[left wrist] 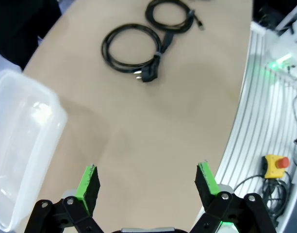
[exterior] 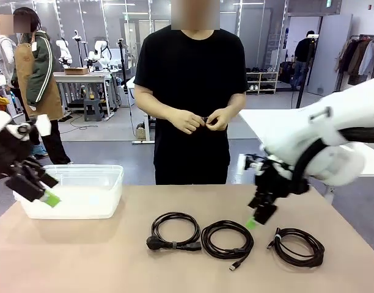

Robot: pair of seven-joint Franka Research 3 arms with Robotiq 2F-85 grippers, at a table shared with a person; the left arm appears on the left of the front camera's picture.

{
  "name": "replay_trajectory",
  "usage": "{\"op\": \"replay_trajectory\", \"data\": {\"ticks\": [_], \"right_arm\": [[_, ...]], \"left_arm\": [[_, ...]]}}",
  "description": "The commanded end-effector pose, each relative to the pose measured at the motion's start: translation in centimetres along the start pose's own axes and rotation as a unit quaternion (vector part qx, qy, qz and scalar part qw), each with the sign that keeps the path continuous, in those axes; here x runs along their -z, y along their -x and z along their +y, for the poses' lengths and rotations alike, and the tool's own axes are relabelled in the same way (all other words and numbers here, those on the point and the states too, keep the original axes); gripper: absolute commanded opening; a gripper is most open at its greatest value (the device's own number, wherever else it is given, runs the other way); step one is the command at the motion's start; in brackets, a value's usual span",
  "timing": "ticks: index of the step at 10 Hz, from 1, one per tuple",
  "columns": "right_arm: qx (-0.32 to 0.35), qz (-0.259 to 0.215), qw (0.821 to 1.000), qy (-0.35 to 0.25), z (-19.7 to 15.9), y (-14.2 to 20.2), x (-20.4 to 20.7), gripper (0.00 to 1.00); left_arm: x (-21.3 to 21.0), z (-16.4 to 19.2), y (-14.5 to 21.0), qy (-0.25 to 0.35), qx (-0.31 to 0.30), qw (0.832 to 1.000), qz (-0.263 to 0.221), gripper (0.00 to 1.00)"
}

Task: Organize and store the cables.
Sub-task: Place the Power Cable into the Organizing box.

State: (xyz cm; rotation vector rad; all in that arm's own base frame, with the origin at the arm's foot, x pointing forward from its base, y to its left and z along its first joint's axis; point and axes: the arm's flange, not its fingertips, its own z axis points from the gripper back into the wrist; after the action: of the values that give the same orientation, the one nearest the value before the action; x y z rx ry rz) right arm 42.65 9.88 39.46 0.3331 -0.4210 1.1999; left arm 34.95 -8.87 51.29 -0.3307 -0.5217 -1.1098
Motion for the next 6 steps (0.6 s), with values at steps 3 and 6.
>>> {"op": "replay_trajectory", "data": {"ticks": [3, 6], "right_arm": [[0.026, -0.082, 0.996, 0.024, 1.4, 10.8, -5.1, 1.00], [0.038, -0.144, 0.988, 0.044, 2.6, 19.2, -8.0, 1.00]], "left_arm": [[5.7, -3.3, -7.9, -0.013, 0.049, 0.996, 0.078, 1.00], [11.3, -6.1, -13.7, -0.034, 0.101, 0.986, 0.130, 1.00]]}}
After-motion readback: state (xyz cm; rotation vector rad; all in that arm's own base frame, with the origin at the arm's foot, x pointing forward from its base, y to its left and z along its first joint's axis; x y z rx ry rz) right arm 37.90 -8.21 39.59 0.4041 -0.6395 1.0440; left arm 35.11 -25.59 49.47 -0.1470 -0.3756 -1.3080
